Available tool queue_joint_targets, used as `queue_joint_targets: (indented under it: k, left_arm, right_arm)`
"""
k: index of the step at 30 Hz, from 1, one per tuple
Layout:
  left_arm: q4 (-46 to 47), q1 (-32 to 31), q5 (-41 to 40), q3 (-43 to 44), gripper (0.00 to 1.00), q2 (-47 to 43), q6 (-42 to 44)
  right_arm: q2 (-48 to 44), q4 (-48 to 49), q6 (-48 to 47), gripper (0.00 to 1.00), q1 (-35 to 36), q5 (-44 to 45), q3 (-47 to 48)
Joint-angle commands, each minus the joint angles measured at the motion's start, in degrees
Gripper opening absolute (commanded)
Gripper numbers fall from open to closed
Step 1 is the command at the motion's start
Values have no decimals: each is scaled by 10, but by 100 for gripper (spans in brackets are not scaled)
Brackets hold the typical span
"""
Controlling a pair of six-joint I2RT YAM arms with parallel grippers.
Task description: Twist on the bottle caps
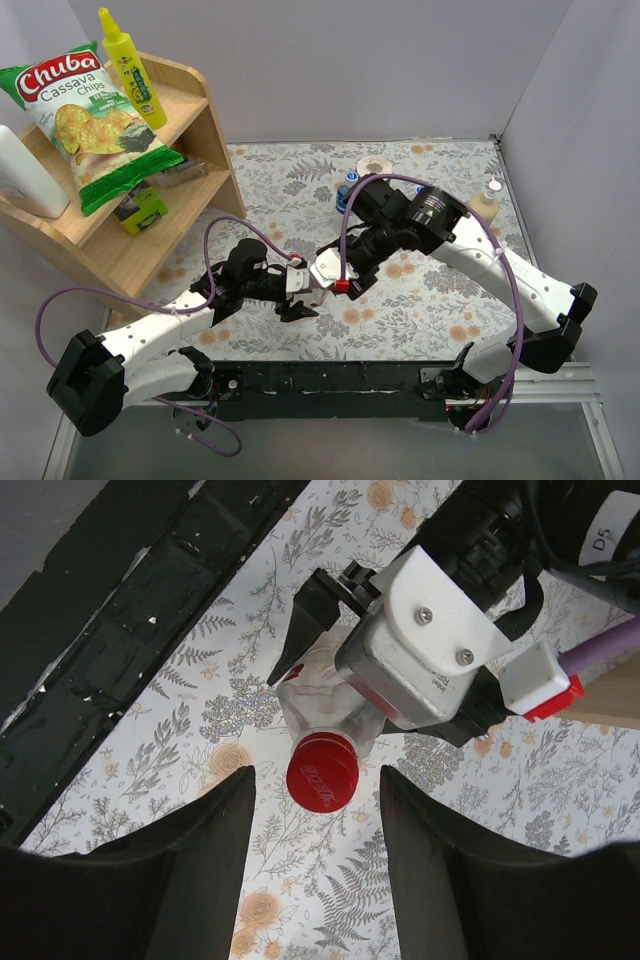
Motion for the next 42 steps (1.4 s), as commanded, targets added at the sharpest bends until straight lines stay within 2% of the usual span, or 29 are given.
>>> queue_joint_targets:
  k: [1,10,20,26,29,30,34,40,42]
  left_arm:
    - [-4,3,17,23,0,-9,7]
    - [0,3,19,21,0,-13,8]
    - [11,3,16,21,0,-11,4]
    - [25,3,11,21,0,-10,-9]
    - [52,3,0,15,0,-16,-28]
    - [76,3,-8,13,0,-18,-48]
    - [156,3,-70,-10,0,-35,-112]
    - [254,0,-149,-35,0,-54,-160]
    - [273,-1,-161,-42,0,-56,-160]
  right_arm:
    - [-5,-9,-24,57,11,8,-6]
    - [6,-13,-28,47,14,26,-12]
    - [7,-10,-37,44,14,37,-23]
    - [14,-6,-30,34,14,48,-24]
    - [18,25,36,28,14,66,-36]
    - [26,39,85,25,13,76,-35]
    - [58,41,207,21,7,78,-16]
    - [125,12,381,18,-35,13,21]
    - [138,12,403,18,-58,-23,16]
